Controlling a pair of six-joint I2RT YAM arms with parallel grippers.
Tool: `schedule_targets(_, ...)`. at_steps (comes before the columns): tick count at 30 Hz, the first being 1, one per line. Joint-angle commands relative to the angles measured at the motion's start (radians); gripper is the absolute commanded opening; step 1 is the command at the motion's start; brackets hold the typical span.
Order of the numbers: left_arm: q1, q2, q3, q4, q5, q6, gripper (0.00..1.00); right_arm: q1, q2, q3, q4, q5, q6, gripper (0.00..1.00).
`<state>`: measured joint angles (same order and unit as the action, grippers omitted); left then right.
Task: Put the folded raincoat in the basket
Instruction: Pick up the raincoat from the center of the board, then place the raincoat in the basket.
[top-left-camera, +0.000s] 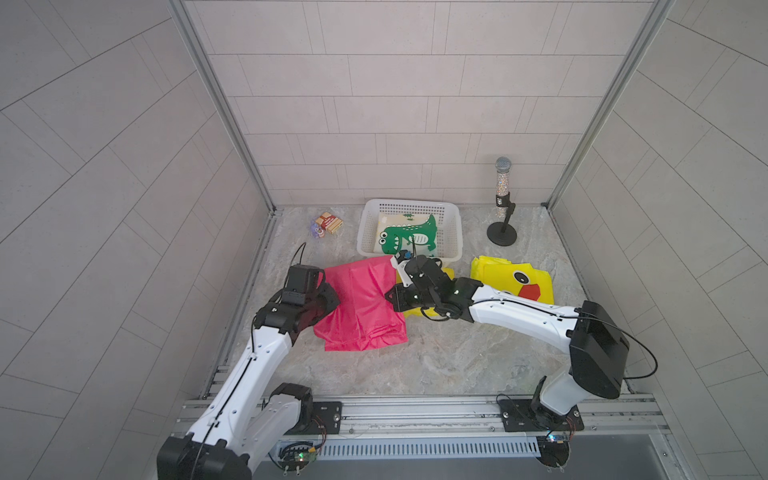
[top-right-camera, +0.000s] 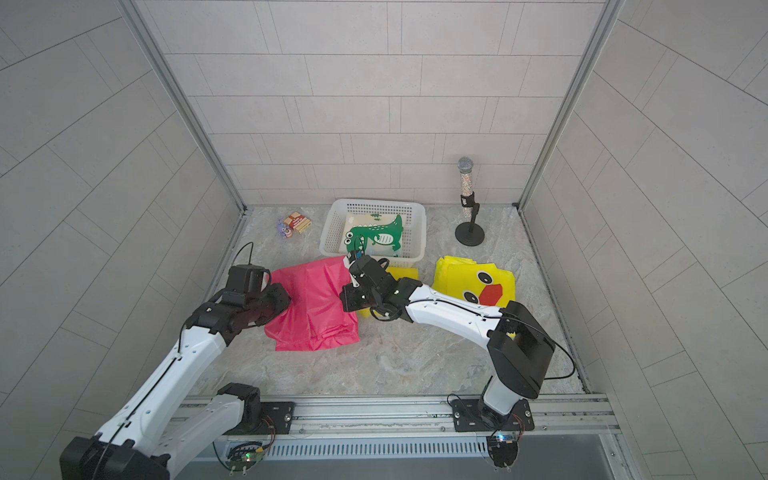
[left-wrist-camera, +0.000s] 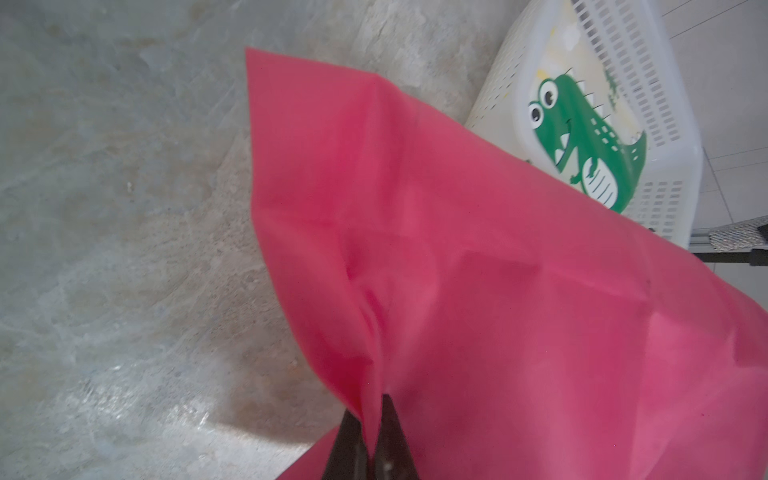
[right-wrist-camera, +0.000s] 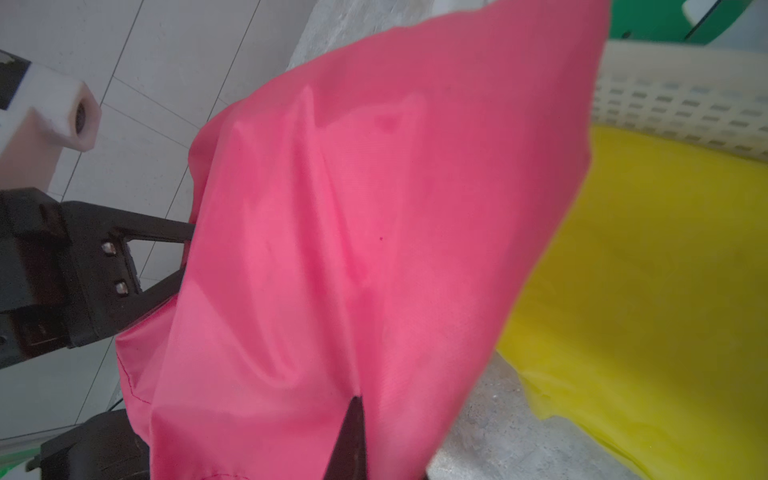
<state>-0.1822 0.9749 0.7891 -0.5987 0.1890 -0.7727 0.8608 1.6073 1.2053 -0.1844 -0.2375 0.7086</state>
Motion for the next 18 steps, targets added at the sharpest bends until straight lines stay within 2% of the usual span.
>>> schedule_targets(1, -0.007, 0.074, 0.096, 0.039, -0.005, 0.042, 0.00, -0.049, -0.043, 0.064, -0.071, -0.005, -0.046, 0.00)
schedule_targets(10, -0.045, 0.414, 0.433, 0.096, -0.001, 0.094, 0.00, -0.215, 0.023, 0.215, -0.135, -0.108, -0.077, 0.00)
schedule_targets(18, -0.101, 0.766, 0.843, 0.074, 0.006, 0.120, 0.00, -0.364, 0.151, 0.363, -0.148, -0.181, -0.097, 0.00)
